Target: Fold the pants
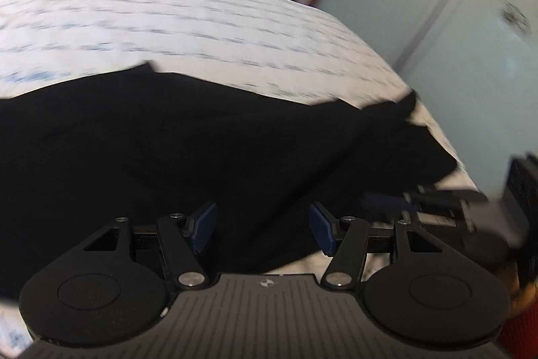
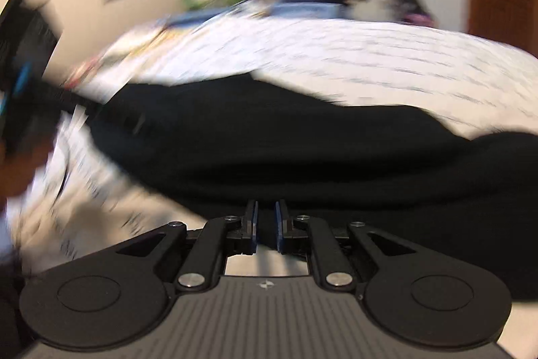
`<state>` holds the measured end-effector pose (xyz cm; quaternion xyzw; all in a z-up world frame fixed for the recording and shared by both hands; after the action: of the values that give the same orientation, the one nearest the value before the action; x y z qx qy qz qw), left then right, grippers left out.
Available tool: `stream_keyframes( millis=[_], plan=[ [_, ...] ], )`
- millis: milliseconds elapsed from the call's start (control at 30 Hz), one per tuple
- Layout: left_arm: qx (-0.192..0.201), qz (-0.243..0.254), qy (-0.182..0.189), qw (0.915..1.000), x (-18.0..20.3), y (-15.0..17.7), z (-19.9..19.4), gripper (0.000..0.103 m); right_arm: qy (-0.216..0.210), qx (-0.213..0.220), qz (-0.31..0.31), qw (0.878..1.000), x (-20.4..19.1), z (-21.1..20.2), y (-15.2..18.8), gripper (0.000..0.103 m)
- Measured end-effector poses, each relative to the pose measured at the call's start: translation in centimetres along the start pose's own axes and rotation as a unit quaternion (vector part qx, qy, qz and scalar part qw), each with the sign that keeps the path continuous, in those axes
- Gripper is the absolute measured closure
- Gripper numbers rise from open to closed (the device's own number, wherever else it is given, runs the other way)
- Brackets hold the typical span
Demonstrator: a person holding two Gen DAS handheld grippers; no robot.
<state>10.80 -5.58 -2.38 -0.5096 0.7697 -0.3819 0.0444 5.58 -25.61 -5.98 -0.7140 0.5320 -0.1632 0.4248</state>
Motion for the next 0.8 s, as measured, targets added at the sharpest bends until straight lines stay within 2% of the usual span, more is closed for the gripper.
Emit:
stream_keyframes(
  millis=[100,167,233,300,367,400,433,533,733,800],
  plan=[
    [-0.008,0.05,0.042,0.9978,2.5,0.1,1.9,0.041,0.043,0.025,0.084,0.995,3.9,-2.4,0.4,0.092],
    [-0.011,0.094,0.042,0.9946,4.2,0.2,3.1,0.041,0.056,0.046,0.15,0.986,6.4,-3.7,0.9,0.092],
    [-0.009,0.145,0.041,0.9886,5.9,0.6,4.2,0.041,0.045,0.069,0.226,0.971,8.9,-4.4,1.5,0.09],
    [-0.009,0.186,0.032,0.982,7.1,1.1,5.1,0.041,0.02,0.077,0.31,0.947,11.0,-4.2,2.3,0.08],
    [-0.01,0.221,0.026,0.9748,7.9,1.4,5.9,0.041,-0.017,0.08,0.367,0.926,11.8,-3.3,2.7,0.054],
    [-0.011,0.236,0.02,0.9715,8.2,1.5,6.4,0.041,-0.032,0.085,0.379,0.921,12.0,-2.9,2.7,0.052],
    [-0.012,0.247,0.011,0.9689,8.4,1.6,6.8,0.042,-0.042,0.087,0.379,0.92,11.8,-2.5,2.6,0.049],
    [-0.008,0.263,-0.01,0.9647,8.6,1.4,7.7,0.043,-0.043,0.08,0.372,0.924,11.4,-1.2,2.0,0.049],
    [0.001,0.257,-0.027,0.9661,8.1,0.3,8.7,0.043,-0.047,0.088,0.368,0.925,11.8,1.6,0.4,0.053],
    [-0.001,0.249,-0.026,0.968,8.0,0.0,8.9,0.043,-0.037,0.1,0.367,0.924,11.9,1.6,0.3,0.081]
  ],
)
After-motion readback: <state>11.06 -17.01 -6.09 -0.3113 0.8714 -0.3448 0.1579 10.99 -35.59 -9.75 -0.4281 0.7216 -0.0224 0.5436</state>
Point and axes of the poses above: each gripper's, at about its wrist camera, not at the fingertips, and z roughly the way its jaws point, x to its right, y to its underside, the point moved 3 cm from there along z, roughly the way its jaws point, and after that the axes turned 3 degrees about -y, right-handed, at the moved point
